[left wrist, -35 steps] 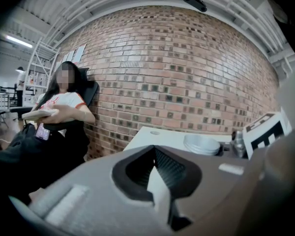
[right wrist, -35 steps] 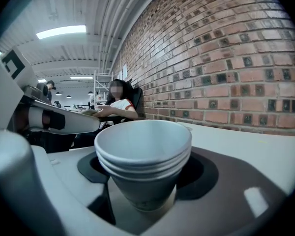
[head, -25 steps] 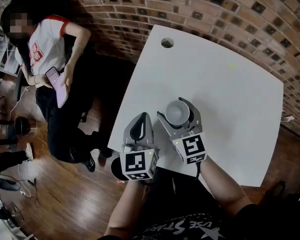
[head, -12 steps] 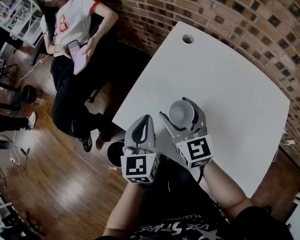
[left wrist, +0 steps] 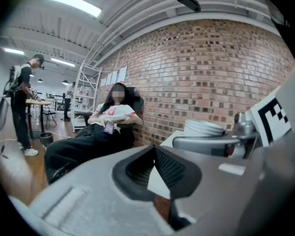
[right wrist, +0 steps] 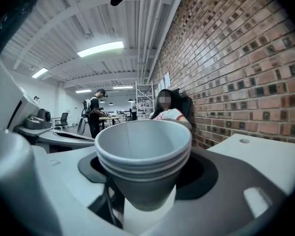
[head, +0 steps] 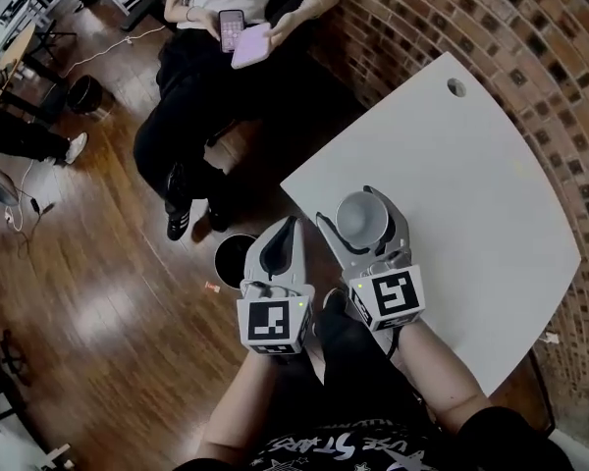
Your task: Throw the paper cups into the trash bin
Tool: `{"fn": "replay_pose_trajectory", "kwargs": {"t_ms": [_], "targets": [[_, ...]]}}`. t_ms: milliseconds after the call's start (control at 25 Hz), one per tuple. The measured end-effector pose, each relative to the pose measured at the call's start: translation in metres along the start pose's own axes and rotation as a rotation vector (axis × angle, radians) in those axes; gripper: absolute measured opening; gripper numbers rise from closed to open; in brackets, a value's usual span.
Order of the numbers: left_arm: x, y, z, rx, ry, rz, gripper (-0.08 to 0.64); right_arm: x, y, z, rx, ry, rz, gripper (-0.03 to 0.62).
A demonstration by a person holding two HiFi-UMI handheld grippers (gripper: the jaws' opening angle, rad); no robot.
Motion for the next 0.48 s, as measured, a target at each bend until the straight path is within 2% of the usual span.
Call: {"fn": "replay_pose_trajectory", "kwargs": {"t_ms": [200,480], "targets": [[0.017,-0.039,-0.062,-0.076,-0.056,-0.015,0.005,0.004,0.027,-0.068,-0.106,-0.031,-0.013,0.35],[0.065,-0.098,-0.155,-0.189,-0.092,-0.052,0.005,0.034,0.072,-0.175,-0.262,-0.049,-0.044,0.35]]}}
Point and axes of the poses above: the fingertips, and each gripper's own axes: y forward along the fingers, z to its right, x out of its underside, the point moved 5 cm from there along -y, backward along the fingers, and after that the axes turned 6 degrees about -x, right-handed, at the moved point
